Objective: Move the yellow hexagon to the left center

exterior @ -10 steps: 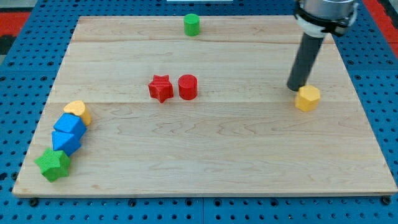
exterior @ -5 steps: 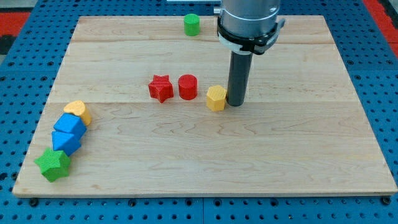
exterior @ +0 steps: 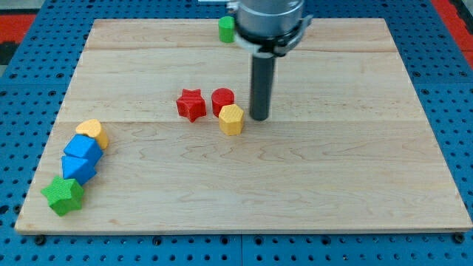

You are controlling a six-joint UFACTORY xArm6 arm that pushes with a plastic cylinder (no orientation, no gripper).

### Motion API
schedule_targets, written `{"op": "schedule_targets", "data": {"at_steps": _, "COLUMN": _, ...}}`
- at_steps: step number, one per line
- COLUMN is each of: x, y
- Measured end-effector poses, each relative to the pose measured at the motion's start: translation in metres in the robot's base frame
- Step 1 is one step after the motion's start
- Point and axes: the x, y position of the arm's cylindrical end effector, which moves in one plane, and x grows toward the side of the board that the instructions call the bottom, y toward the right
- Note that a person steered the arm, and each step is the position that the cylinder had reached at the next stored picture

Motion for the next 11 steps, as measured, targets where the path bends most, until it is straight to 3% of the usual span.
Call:
{"op": "schedule_targets", "data": {"at_steps": 1, "x": 0.044, "y": -0.044}}
{"op": "schedule_targets", "data": {"at_steps": 2, "x": 0.057, "y": -0.037}}
{"op": "schedule_targets", "data": {"at_steps": 3, "x": 0.035, "y": -0.003}}
{"op": "schedule_targets", "data": {"at_steps": 4, "x": 0.006, "y": -0.006}}
{"op": "schedule_targets", "data": {"at_steps": 7, "x": 0.029, "y": -0.140}}
{"op": "schedule_targets", "data": {"at_steps": 8, "x": 0.027, "y": -0.146}}
{"op": "schedule_targets", "data": {"at_steps": 9, "x": -0.001, "y": -0.147}}
{"op": "schedule_targets", "data": {"at_steps": 11, "x": -0.022, "y": -0.228}}
